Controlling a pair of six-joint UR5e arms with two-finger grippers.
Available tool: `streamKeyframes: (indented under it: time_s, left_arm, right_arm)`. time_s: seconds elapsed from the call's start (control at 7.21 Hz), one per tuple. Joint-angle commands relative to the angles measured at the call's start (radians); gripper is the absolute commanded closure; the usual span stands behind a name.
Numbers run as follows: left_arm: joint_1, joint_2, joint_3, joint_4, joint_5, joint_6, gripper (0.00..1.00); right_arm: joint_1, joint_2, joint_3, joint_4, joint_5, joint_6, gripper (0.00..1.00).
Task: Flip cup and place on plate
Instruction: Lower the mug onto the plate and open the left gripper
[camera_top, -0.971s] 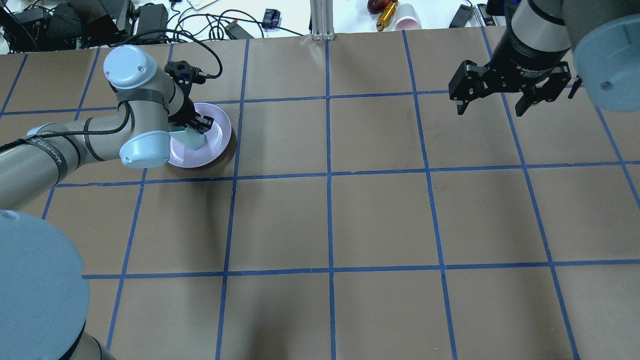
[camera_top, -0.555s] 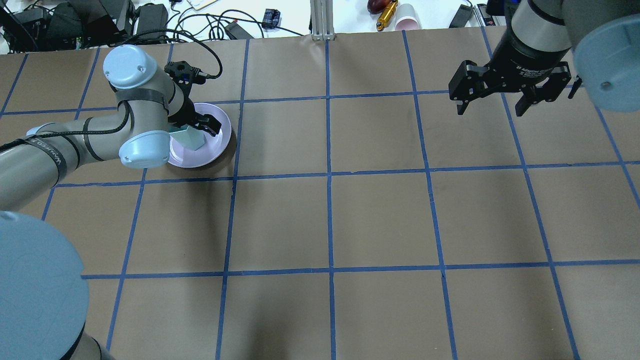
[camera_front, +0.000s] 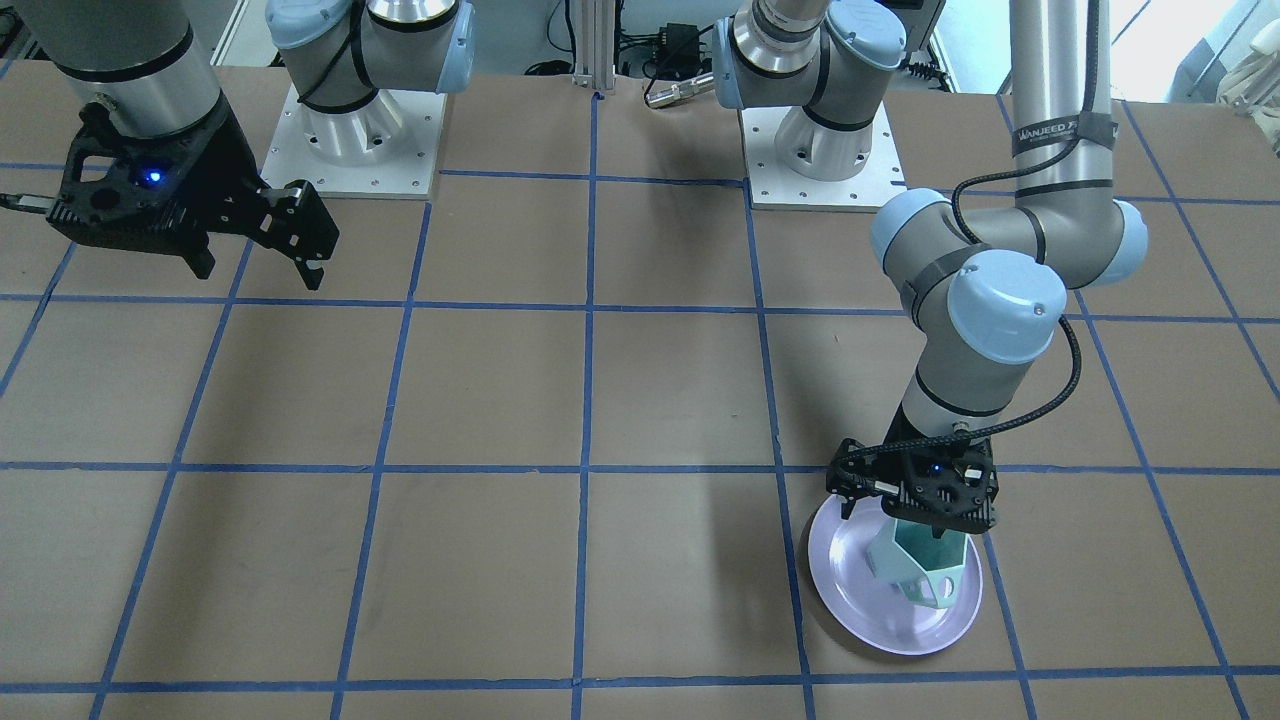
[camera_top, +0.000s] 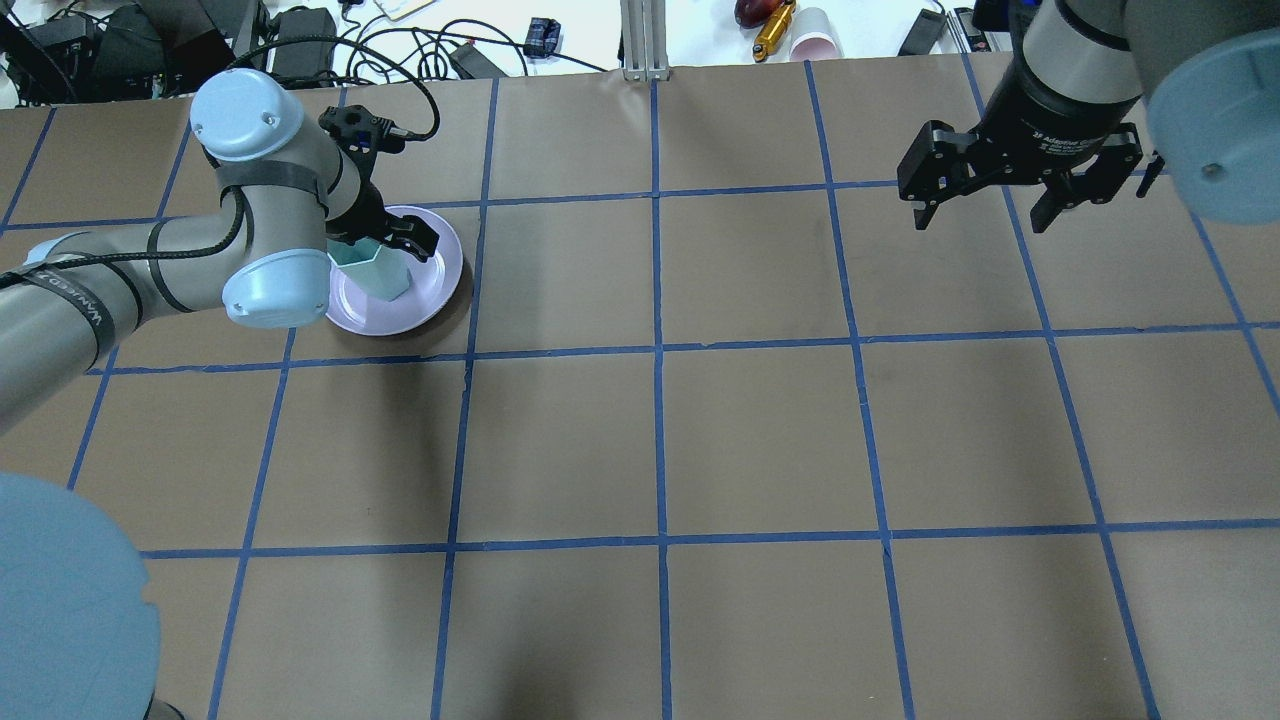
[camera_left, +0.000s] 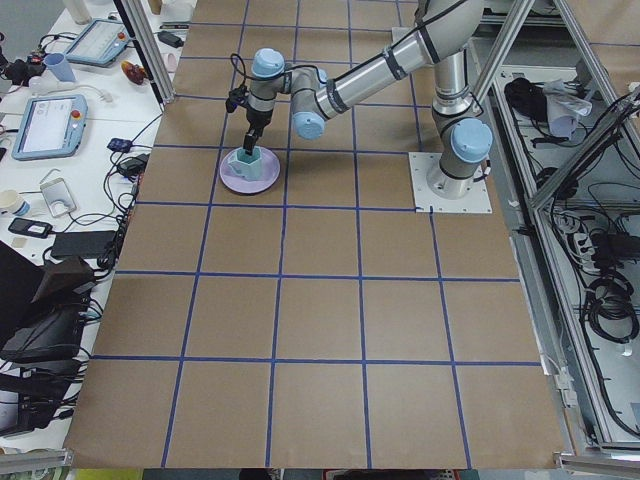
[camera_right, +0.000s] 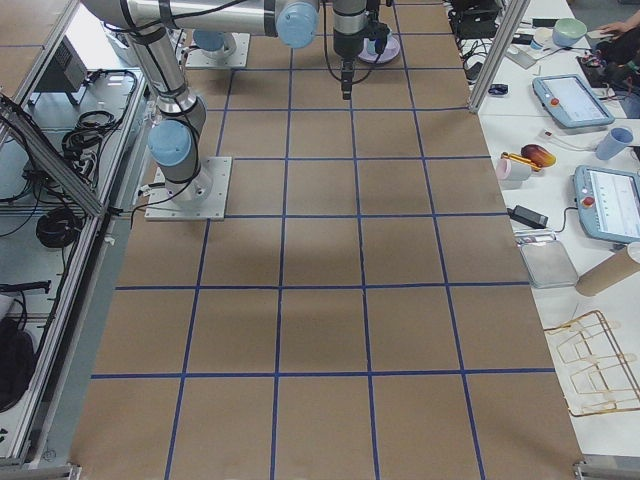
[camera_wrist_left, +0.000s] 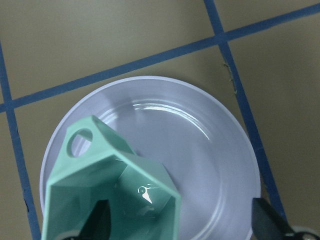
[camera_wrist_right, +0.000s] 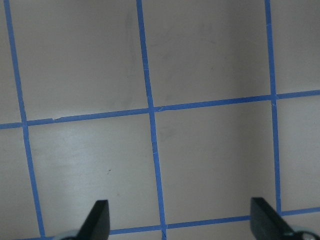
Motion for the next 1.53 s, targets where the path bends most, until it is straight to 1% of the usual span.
streamKeyframes:
  time_s: [0.0,0.14,0.28,0.42,0.69,0.97,1.11,1.39]
  left_arm:
    - [0.003,0.054,0.033,-0.124,0.003,-0.075,0.0]
    - [0.003,0.067,0.094,-0.241,0.001,-0.16,0.0]
    - [-0.007,0.079,0.154,-0.332,0.001,-0.207,0.0]
    - [-0.023,0.1,0.197,-0.43,0.001,-0.212,0.0]
    - [-0.038,0.122,0.277,-0.54,-0.009,-0.288,0.0]
    - [-0.061,0.158,0.313,-0.638,-0.006,-0.307,0.0]
    - [-0.064,0.194,0.311,-0.695,-0.011,-0.307,0.0]
    - [-0.066,0.267,0.307,-0.765,-0.011,-0.302,0.0]
  right_arm:
    - [0.0,0.0,0.0,0.0,0.0,0.0,0.0]
    - [0.0,0.0,0.0,0.0,0.002,0.0,0.0]
    - [0.0,0.0,0.0,0.0,0.002,0.0,0.0]
    - [0.0,0.002,0.0,0.0,0.0,0.0,0.0]
    - [0.0,0.0,0.0,0.0,0.002,0.0,0.0]
    - [0.0,0.0,0.0,0.0,0.0,0.0,0.0]
    - [0.0,0.0,0.0,0.0,0.0,0.0,0.0]
    - [0.0,0.002,0.0,0.0,0.002,0.0,0.0]
